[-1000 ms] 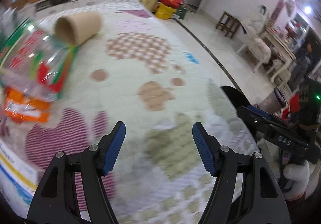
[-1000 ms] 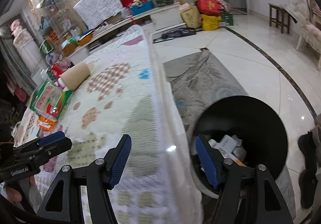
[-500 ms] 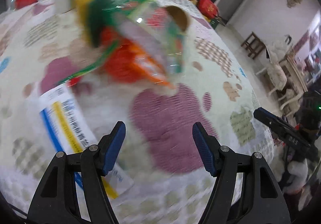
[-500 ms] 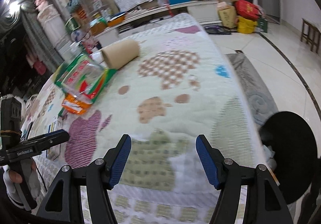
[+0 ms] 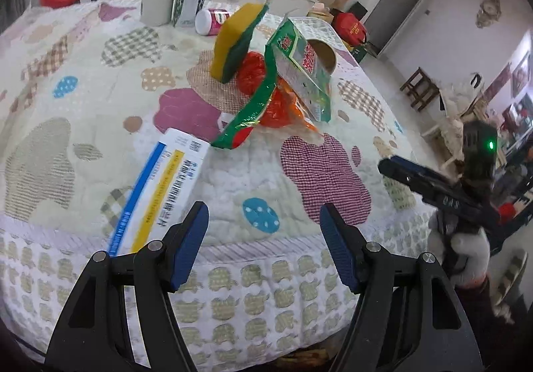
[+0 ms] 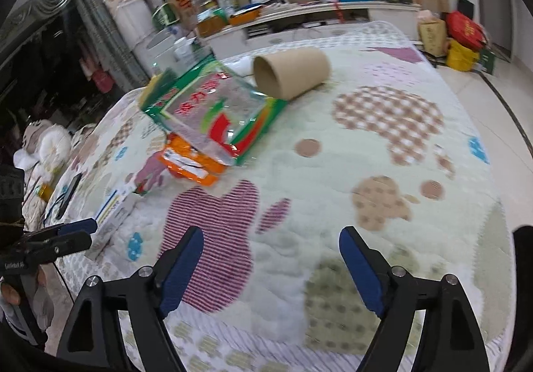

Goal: Collect trash
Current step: 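Grasp the green seaweed bag with the right tool while the left tool grasps the white-blue-yellow medicine box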

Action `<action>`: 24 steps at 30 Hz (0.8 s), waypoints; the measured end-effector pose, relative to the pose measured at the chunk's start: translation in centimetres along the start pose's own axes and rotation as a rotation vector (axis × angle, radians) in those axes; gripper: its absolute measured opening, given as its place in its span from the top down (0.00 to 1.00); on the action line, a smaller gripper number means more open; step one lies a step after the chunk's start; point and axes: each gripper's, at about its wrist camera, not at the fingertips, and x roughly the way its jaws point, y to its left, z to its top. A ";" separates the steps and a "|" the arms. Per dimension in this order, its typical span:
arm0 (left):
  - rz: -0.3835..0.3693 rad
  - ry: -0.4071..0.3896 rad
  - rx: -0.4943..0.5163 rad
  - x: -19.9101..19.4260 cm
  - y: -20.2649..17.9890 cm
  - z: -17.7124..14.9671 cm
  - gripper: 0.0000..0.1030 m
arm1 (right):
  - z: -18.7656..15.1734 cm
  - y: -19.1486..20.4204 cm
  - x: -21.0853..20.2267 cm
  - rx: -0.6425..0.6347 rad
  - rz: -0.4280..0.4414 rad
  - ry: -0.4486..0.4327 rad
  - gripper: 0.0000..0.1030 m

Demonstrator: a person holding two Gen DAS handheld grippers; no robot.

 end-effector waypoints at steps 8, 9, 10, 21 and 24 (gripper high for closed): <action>0.136 -0.033 0.037 0.4 2.7 0.0 0.33 | 3.6 1.9 1.9 -0.017 0.038 -0.021 0.16; 0.138 -0.022 0.030 0.9 3.1 -0.1 0.33 | 4.2 2.3 2.1 -0.029 0.045 -0.031 0.15; 0.143 -0.013 0.023 1.4 3.4 -0.1 0.33 | 4.8 2.6 2.4 -0.042 0.049 -0.036 0.14; 0.187 0.011 0.058 4.1 4.5 1.4 0.33 | 9.1 2.1 7.1 -0.080 0.060 -0.006 0.14; 0.181 0.027 0.060 4.7 4.5 1.2 0.33 | 9.4 1.0 8.1 -0.021 0.105 0.008 0.13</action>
